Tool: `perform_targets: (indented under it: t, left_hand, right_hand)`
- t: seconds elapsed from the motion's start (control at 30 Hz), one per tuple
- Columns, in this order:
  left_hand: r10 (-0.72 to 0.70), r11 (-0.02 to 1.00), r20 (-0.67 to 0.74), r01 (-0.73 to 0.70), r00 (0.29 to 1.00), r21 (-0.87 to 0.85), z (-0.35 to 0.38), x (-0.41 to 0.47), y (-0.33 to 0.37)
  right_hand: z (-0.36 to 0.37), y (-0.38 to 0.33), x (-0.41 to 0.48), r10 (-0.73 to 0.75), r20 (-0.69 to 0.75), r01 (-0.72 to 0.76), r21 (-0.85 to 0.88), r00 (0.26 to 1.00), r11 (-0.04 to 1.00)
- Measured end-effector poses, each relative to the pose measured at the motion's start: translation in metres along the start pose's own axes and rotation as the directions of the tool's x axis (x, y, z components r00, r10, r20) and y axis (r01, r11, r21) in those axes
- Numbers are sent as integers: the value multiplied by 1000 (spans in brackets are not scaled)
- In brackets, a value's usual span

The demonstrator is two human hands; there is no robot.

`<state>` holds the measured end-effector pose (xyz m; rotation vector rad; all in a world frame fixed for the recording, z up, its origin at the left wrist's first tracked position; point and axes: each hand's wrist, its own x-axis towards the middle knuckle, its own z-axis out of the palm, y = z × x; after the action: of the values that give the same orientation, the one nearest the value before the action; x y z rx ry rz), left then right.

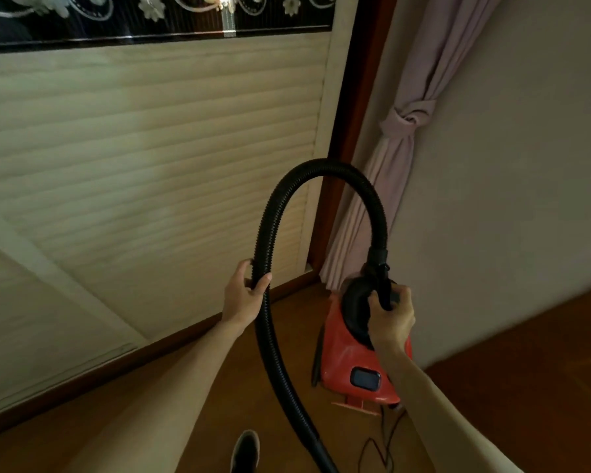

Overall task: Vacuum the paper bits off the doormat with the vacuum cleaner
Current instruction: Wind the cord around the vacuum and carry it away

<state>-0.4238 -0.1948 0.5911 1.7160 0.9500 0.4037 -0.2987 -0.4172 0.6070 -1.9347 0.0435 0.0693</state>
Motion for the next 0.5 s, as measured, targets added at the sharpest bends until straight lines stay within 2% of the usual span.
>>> perform_targets:
  t: [0.23,0.5]
  left_hand:
    - [30,997,201,-43,979,63,-9,65,-2]
    - [121,981,303,-161,945,108,30,109,16]
  right_hand:
    - [32,-11,8,59,-155,-58,14,986,998]
    - [40,-4,19,132,-287,-121,55,949,991]
